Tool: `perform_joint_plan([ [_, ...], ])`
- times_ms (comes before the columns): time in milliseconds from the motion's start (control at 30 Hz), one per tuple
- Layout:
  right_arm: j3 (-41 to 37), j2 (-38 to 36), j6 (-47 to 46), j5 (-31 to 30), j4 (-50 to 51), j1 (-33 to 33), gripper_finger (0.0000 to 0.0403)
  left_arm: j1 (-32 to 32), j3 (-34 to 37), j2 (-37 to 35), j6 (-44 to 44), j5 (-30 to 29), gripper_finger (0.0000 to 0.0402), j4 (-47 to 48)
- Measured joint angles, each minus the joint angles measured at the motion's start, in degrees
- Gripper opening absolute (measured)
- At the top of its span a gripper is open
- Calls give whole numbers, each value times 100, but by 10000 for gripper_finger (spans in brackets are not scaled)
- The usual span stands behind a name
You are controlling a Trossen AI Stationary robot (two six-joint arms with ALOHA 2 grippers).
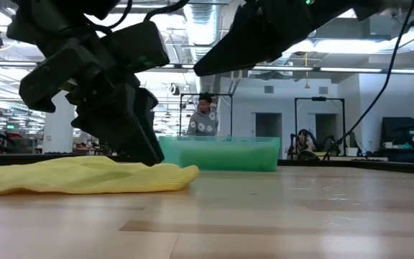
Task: Roll microfiber towels into tight, uniform cylinder then place into a basket
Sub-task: Fold the yellow microfiber towel
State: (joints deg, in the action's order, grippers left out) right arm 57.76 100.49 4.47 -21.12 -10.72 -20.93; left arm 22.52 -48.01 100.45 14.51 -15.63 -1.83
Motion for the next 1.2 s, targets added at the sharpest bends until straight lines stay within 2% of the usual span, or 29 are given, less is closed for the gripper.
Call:
perform_joint_plan([
  [100,0,0,0,0,-2,-147,134,-55,-132,-52,-239,208,160,296],
  [200,19,0,0,0,-6,-279,134,-36,-502,-150,-249,161,165,1226],
  [300,97,-1,2,2,-36,-378,134,94,-834,-243,20,-135,166,2259],
  [433,182,-9,-44,13,-15,-471,134,494,-1062,-324,249,-751,166,2825],
  [600,187,-9,-14,59,16,-636,137,1100,-1196,-364,719,-858,166,3289],
  [767,188,2,-7,776,-4,-680,154,1751,-1296,-366,1508,-947,166,3624],
  [900,188,7,19,807,44,-677,179,2219,-1300,-366,1944,-1063,166,3615],
  [1067,188,14,496,804,40,-650,217,2658,-1266,-366,2761,-1306,166,3642],
  [1200,174,348,816,792,-175,-631,228,2944,-1160,-366,3478,-1326,166,3700],
])
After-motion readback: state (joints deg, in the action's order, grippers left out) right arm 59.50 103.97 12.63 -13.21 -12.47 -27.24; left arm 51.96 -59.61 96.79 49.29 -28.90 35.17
